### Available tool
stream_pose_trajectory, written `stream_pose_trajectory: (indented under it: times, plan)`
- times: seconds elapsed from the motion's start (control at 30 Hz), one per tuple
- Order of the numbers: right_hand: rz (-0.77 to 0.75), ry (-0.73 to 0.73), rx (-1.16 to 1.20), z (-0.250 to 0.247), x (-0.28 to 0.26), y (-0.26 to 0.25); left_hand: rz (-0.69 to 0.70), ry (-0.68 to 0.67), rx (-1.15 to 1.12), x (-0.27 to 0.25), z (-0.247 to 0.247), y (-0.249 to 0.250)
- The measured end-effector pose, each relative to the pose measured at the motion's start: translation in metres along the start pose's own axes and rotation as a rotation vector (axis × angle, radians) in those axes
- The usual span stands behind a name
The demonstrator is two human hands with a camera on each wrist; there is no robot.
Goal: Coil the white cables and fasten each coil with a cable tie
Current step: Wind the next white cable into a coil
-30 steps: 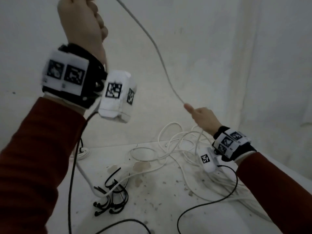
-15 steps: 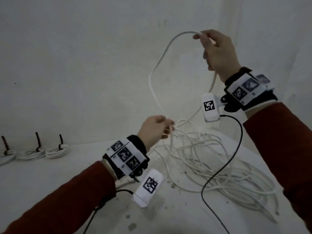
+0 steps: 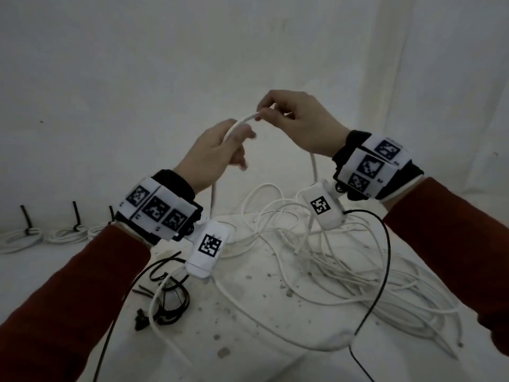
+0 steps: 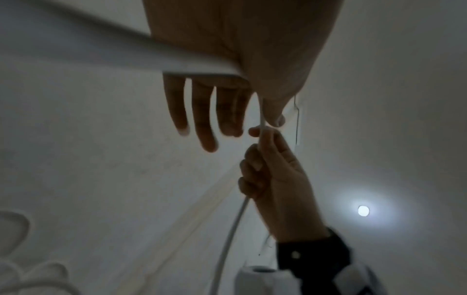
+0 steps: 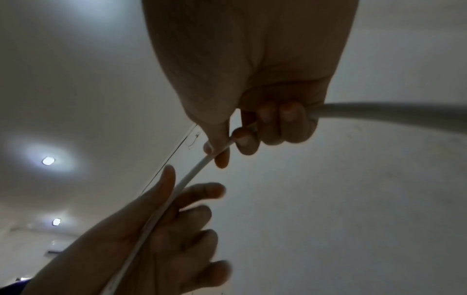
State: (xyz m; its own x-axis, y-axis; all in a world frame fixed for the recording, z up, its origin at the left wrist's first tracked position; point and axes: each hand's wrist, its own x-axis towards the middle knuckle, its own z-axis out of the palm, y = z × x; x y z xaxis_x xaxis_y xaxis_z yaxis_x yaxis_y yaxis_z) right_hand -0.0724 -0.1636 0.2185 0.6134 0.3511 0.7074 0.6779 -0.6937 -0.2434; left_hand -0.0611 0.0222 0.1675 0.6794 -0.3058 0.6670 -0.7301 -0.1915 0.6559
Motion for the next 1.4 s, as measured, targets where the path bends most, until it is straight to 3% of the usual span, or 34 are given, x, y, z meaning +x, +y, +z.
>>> stream_pose_trajectory:
  times: [0.07, 0.13, 0.23, 0.37, 0.57, 0.67, 0.73, 0.83, 0.9, 0.97, 1.07, 1.17, 1.3, 1.4]
  plan:
    - [0.055, 0.026, 0.124, 0.011, 0.000, -0.001, -0.005, 0.015, -0.094, -0.003, -0.010, 0.005]
    - [0.163, 0.007, 0.319, 0.022, -0.006, 0.001, -0.023, 0.115, -0.082, -0.006, -0.023, 0.004]
    - [0.328, -0.091, 0.624, 0.041, -0.024, 0.010, -0.068, 0.327, -0.053, -0.008, -0.052, -0.008]
    - [0.520, -0.240, 0.862, 0.058, -0.054, 0.020, -0.121, 0.524, -0.028, -0.013, -0.090, -0.028]
    - [0.599, -0.234, 0.922, 0.059, -0.067, 0.018, -0.142, 0.608, 0.065, -0.017, -0.120, -0.049]
    - [0.623, -0.315, 0.943, 0.057, -0.066, 0.016, -0.158, 0.634, 0.131, -0.017, -0.125, -0.055]
    - [0.618, -0.362, 1.091, 0.055, -0.066, 0.013, -0.157, 0.664, 0.218, -0.018, -0.126, -0.058]
    - [0.496, -0.274, 1.540, 0.049, -0.063, 0.011, -0.120, 0.599, 0.472, -0.025, -0.117, -0.068]
    - [0.342, -0.115, 1.763, 0.044, -0.056, 0.007, -0.091, 0.422, 0.558, -0.035, -0.096, -0.076]
    - [0.209, 0.084, 1.834, 0.041, -0.045, -0.001, -0.093, 0.192, 0.633, -0.049, -0.066, -0.080]
    - [0.076, 0.278, 1.751, 0.049, -0.029, -0.012, -0.108, -0.147, 0.724, -0.070, -0.022, -0.074]
    - [-0.004, 0.333, 1.216, 0.067, -0.019, -0.012, -0.045, -0.347, 0.829, -0.084, 0.008, -0.061]
    - [0.060, 0.050, 0.399, 0.084, -0.022, -0.003, -0.017, -0.346, 0.924, -0.089, 0.018, -0.051]
    - [0.141, -0.309, 0.116, 0.089, -0.030, -0.002, -0.009, -0.339, 0.949, -0.089, 0.013, -0.057]
